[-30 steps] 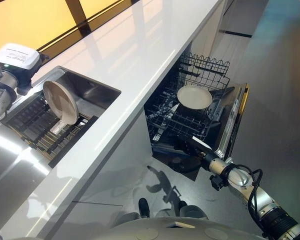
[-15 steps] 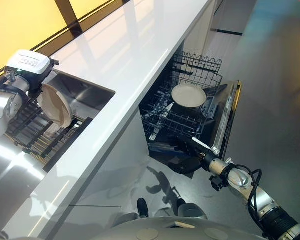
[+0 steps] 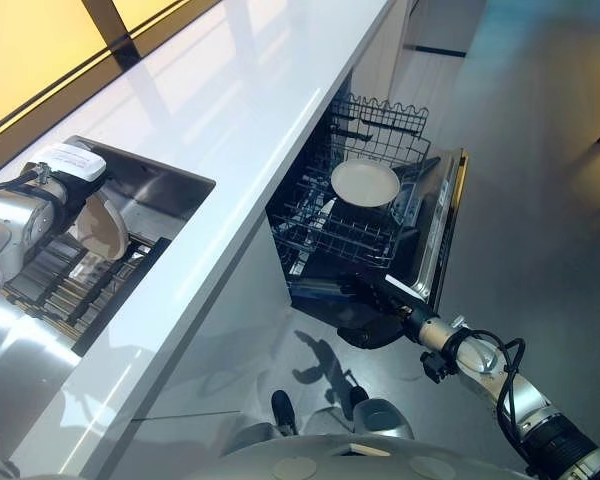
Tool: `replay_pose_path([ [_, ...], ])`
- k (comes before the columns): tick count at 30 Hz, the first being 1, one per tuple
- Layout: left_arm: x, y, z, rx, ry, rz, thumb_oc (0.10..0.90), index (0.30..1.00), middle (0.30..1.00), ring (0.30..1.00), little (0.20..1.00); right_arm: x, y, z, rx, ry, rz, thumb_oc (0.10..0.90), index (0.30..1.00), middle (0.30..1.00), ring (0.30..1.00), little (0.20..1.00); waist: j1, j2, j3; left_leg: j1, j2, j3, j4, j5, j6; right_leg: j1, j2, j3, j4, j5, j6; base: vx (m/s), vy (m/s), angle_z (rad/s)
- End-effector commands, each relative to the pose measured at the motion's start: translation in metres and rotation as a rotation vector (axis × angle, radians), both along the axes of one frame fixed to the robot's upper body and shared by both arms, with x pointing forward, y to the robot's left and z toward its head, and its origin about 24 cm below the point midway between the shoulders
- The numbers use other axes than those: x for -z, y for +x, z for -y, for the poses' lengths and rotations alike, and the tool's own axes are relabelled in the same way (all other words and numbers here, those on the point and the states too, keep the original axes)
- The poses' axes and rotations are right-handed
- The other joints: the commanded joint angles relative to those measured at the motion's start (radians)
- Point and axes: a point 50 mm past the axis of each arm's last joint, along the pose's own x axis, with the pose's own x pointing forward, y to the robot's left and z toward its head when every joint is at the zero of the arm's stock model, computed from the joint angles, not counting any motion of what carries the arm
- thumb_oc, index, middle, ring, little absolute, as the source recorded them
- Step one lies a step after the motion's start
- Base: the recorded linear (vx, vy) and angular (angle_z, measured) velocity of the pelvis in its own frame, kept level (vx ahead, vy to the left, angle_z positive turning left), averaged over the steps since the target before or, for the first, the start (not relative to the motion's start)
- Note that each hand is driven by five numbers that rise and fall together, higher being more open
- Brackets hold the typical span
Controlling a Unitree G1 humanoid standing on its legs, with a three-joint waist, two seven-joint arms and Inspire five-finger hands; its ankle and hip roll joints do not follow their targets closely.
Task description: Pick up plates and place into dishwasher.
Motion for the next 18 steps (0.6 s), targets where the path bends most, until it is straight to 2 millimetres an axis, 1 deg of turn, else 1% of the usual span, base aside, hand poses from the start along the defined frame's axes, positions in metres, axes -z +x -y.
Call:
replay_pose_path([
  [1, -0.059, 0.010, -0.016, -0.120, 0.057, 0.209, 0.800, 0.900, 0.900, 0.900, 0.900, -0.046, 0.016, -0.022, -0.100, 0.088, 0.217, 0.800, 0.900, 0.900, 0.900, 0.900, -0.002, 0.012, -0.021, 0.033, -0.074, -0.032, 0.037, -0.130, 0.047, -0.098, 0.013, -0.014, 0.042, 0.143, 0.071, 0.01, -0.019, -0.04],
  [3, -0.058, 0.010, -0.016, -0.123, 0.063, 0.203, 0.800, 0.900, 0.900, 0.900, 0.900, -0.046, 0.016, -0.021, -0.100, 0.088, 0.220, 0.800, 0.900, 0.900, 0.900, 0.900, -0.002, 0.011, -0.020, 0.030, -0.074, -0.032, 0.038, -0.130, 0.046, -0.099, 0.014, -0.014, 0.040, 0.142, 0.070, 0.00, 0.000, 0.00],
  [5, -0.055, 0.010, -0.019, -0.134, 0.105, 0.180, 0.800, 0.900, 0.900, 0.900, 0.900, -0.047, 0.016, -0.019, -0.095, 0.096, 0.218, 0.800, 0.900, 0.900, 0.900, 0.900, -0.006, 0.008, -0.015, 0.024, -0.074, -0.031, 0.041, -0.129, 0.045, -0.105, 0.016, -0.013, 0.041, 0.145, 0.070, 0.00, 0.000, 0.00],
  [6, -0.055, 0.010, -0.020, -0.140, 0.116, 0.173, 0.720, 0.832, 0.832, 0.832, 0.820, -0.048, 0.016, -0.019, -0.095, 0.096, 0.219, 0.800, 0.900, 0.900, 0.900, 0.900, -0.007, 0.008, -0.013, 0.023, -0.074, -0.031, 0.041, -0.128, 0.045, -0.106, 0.016, -0.013, 0.041, 0.145, 0.070, 0.00, 0.000, 0.00],
  [7, -0.052, 0.009, -0.022, -0.148, 0.139, 0.151, 0.446, 0.596, 0.596, 0.596, 0.546, -0.048, 0.016, -0.018, -0.095, 0.095, 0.217, 0.800, 0.900, 0.900, 0.900, 0.900, -0.010, 0.008, -0.010, 0.022, -0.073, -0.030, 0.041, -0.128, 0.044, -0.108, 0.017, -0.011, 0.041, 0.147, 0.070, 0.00, 0.000, 0.00],
  [8, -0.050, 0.009, -0.023, -0.156, 0.157, 0.138, 0.298, 0.469, 0.469, 0.469, 0.398, -0.048, 0.016, -0.018, -0.095, 0.095, 0.217, 0.800, 0.900, 0.900, 0.900, 0.900, -0.012, 0.008, -0.008, 0.023, -0.073, -0.029, 0.041, -0.128, 0.044, -0.109, 0.018, -0.011, 0.042, 0.147, 0.070, 0.00, 0.000, 0.00],
  [9, -0.049, 0.008, -0.025, -0.161, 0.185, 0.128, 0.100, 0.300, 0.300, 0.300, 0.200, -0.047, 0.016, -0.019, -0.097, 0.093, 0.216, 0.800, 0.900, 0.900, 0.900, 0.900, -0.014, 0.008, -0.005, 0.023, -0.072, -0.029, 0.042, -0.127, 0.043, -0.111, 0.019, -0.010, 0.043, 0.148, 0.069, 0.00, 0.000, 0.00],
  [11, -0.046, 0.007, -0.027, -0.161, 0.201, 0.131, 0.100, 0.300, 0.300, 0.300, 0.200, -0.047, 0.016, -0.019, -0.100, 0.098, 0.214, 0.800, 0.900, 0.900, 0.900, 0.900, -0.017, 0.007, -0.001, 0.022, -0.071, -0.025, 0.043, -0.128, 0.043, -0.113, 0.021, -0.008, 0.042, 0.147, 0.068, 0.00, 0.002, -0.04],
  [15, -0.049, 0.010, -0.024, -0.133, 0.213, 0.203, 0.100, 0.300, 0.300, 0.300, 0.200, -0.046, 0.015, -0.019, -0.107, 0.100, 0.212, 0.800, 0.900, 0.900, 0.900, 0.900, -0.019, 0.004, 0.004, 0.020, -0.068, -0.023, 0.044, -0.128, 0.040, -0.111, 0.024, -0.010, 0.036, 0.141, 0.065, 0.00, -0.008, -0.07],
  [18, -0.048, 0.013, -0.021, -0.106, 0.195, 0.242, 0.100, 0.300, 0.300, 0.300, 0.200, -0.046, 0.015, -0.019, -0.110, 0.100, 0.217, 0.800, 0.900, 0.900, 0.900, 0.900, -0.018, 0.001, 0.005, 0.017, -0.067, -0.024, 0.041, -0.124, 0.038, -0.112, 0.025, -0.011, 0.033, 0.139, 0.062, 0.00, -0.007, -0.03],
])
